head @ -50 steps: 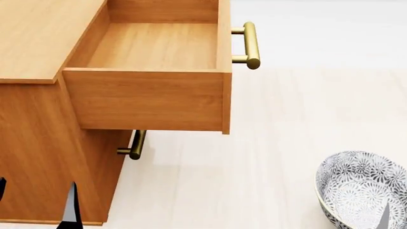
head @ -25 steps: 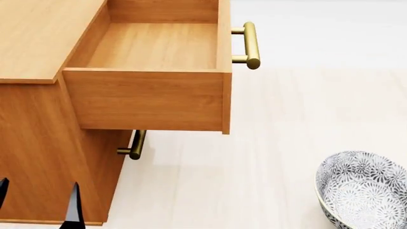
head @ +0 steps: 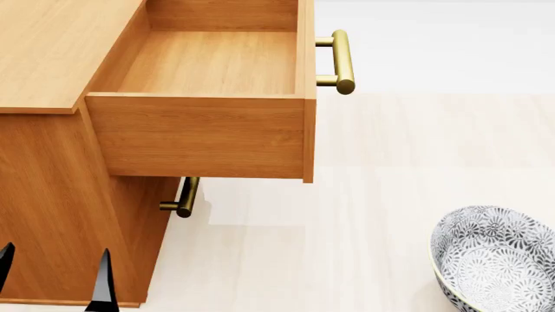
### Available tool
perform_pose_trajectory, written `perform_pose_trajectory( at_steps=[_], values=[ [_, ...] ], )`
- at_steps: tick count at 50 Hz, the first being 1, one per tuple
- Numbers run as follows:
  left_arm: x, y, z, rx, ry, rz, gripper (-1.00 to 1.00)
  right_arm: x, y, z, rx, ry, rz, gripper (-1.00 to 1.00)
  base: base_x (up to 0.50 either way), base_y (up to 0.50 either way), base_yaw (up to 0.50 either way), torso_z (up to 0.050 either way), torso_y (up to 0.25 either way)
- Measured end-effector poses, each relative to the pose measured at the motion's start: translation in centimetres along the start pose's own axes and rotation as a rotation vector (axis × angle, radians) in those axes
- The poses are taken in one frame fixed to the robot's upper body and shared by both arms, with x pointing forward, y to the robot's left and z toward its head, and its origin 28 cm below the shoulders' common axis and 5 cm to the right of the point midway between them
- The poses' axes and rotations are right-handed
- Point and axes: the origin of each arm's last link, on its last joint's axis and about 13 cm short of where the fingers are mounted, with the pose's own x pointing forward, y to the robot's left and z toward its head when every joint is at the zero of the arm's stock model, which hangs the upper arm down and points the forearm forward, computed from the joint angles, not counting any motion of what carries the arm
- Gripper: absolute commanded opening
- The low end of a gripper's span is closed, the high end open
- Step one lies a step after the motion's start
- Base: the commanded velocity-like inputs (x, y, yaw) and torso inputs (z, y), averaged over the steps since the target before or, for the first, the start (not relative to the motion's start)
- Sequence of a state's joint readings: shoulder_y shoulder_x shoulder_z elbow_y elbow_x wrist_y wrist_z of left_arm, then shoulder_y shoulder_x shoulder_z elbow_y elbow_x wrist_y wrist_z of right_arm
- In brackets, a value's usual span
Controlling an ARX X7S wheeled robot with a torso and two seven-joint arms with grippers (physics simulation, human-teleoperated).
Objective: Put the ketchup in the top drawer of the cabinet.
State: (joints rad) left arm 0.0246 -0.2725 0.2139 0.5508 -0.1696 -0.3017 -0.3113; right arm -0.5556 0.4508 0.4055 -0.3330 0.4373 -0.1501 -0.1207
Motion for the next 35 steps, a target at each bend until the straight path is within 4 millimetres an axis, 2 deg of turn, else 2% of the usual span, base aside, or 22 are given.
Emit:
perform_pose_trajectory(
  at_steps=[20, 35],
  values=[
    [0.0, 0.1, -0.2, -0.002, 0.004, 0.001, 1.00, -1.4, -0.7, -1.3, 0.025, 0.021, -0.098, 1.00, 0.00, 0.00, 0.00, 0.000, 0.000],
    [0.0, 0.2, -0.3, -0.005, 0.006, 0.005, 1.00, -1.6, -0.7, -2.3, 0.043, 0.037, -0.140, 1.00, 0.00, 0.00, 0.00, 0.000, 0.000]
  ],
)
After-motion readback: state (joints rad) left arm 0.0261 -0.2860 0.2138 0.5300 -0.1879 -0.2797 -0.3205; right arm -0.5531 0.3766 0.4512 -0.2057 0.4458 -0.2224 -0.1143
